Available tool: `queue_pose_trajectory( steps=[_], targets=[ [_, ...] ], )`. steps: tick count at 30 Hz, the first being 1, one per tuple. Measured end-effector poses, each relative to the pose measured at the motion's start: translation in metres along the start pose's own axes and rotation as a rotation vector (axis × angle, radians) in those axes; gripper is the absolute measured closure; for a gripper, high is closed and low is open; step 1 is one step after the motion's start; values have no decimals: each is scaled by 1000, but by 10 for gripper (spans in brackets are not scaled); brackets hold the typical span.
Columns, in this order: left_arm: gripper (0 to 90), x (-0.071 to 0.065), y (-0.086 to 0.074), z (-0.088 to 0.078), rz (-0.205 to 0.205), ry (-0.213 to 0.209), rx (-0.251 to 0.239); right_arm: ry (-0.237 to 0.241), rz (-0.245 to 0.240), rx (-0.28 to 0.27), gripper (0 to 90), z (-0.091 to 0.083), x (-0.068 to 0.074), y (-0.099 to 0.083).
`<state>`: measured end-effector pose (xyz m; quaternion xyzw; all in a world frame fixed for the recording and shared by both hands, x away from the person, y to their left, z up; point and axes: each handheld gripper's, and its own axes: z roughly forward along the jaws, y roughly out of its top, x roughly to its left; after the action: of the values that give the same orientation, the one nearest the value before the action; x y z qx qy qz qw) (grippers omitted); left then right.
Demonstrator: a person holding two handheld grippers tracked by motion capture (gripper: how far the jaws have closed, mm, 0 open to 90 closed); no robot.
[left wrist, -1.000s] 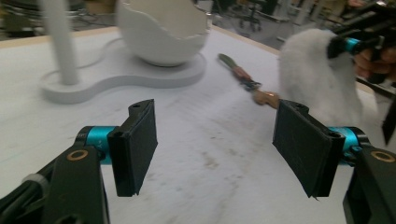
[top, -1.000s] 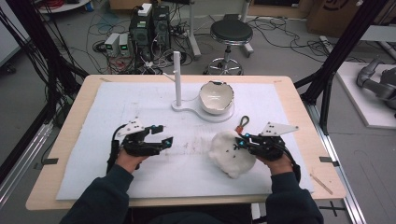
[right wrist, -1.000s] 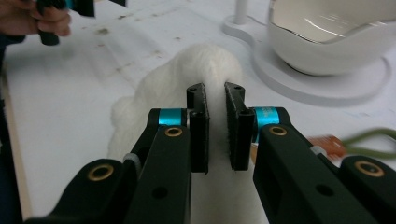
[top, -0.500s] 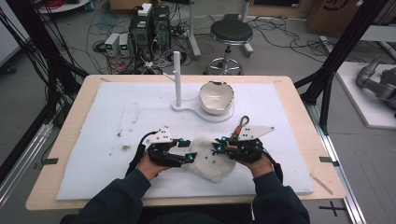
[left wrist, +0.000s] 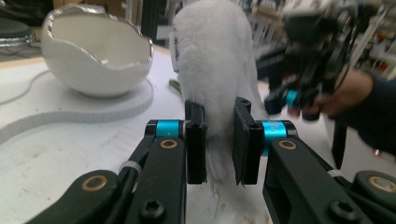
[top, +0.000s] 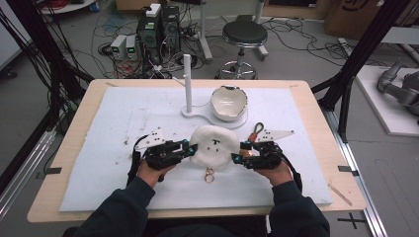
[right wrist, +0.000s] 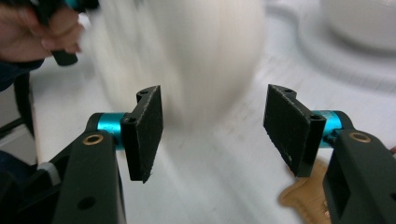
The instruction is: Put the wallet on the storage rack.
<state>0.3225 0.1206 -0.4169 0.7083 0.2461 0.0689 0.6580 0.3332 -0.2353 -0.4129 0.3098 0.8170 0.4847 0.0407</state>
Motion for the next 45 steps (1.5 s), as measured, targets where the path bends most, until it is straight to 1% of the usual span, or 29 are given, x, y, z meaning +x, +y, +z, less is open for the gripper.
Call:
queue_pose_trajectory(
  steps=[2,4,5,6,7,10,12,13,15,16,18,20,21,23,24,26,28,30,31,32,33,34,35,36,37,38,40,42,45],
  targets=[
    [771,-1,-1,2,3,-6,8,37,20,15,426,6,0,-1],
    [770,-3,-3,4,12,-10,28,90,15,8,592,8,2,-1],
    [769,-3,-3,4,12,-10,28,90,15,8,592,8,2,-1],
    [768,-3,-4,6,14,-2,60,77,-1,-10,713,4,3,1],
    [766,-3,-5,7,17,0,95,78,2,-27,738,1,2,2],
    [740,-4,-10,14,17,-5,180,57,8,-111,770,-11,2,4],
    [687,-5,-10,16,23,-1,199,31,-22,-122,776,-14,3,5],
    [623,-5,-9,17,33,24,209,25,-30,-120,776,-14,3,5],
    [495,-4,-7,17,24,38,205,29,-31,-112,777,-15,3,5],
    [458,-3,-3,13,17,59,179,22,-47,-99,777,-14,4,5],
    [433,0,1,8,23,66,136,24,-55,-80,777,-12,5,5],
    [439,1,3,6,18,61,125,30,-76,-55,777,-9,7,5],
    [478,1,2,7,20,51,137,43,-82,-50,776,-7,8,6],
    [616,0,-1,10,27,24,169,64,-95,-57,776,-5,12,7],
    [679,-1,-3,10,40,29,180,66,-97,-61,776,-5,13,8],
    [734,-1,-4,10,31,18,183,57,-94,-79,769,-7,13,9],
    [755,-2,-3,9,32,4,143,55,-68,-88,730,-8,11,9],
    [766,-2,-1,6,33,-3,108,36,-51,-102,584,-7,10,9],
    [769,-2,-1,6,33,-3,108,24,-34,-101,527,-5,9,8],
    [770,-1,1,3,30,-1,70,27,-21,-92,493,-4,8,8],
    [770,-1,1,3,30,-1,70,32,-17,-86,465,-2,7,7],
    [771,-1,2,1,22,-8,33,48,2,-64,450,1,6,6],
    [770,-1,3,0,18,-10,24,60,13,-52,451,2,5,5],
    [770,-1,2,0,17,-12,24,73,21,-46,492,4,5,4],
    [770,-1,2,0,17,-12,24,88,18,-50,584,5,6,4],
    [769,-1,1,1,19,-13,34,100,0,-70,645,3,7,5],
    [767,-1,0,1,13,-14,38,97,-7,-97,722,-1,8,6],
    [765,-1,-1,3,18,-21,53,114,7,-132,737,-5,6,6],
    [764,-2,-3,6,11,-31,73,114,20,-154,718,-8,6,7]
  ],
)
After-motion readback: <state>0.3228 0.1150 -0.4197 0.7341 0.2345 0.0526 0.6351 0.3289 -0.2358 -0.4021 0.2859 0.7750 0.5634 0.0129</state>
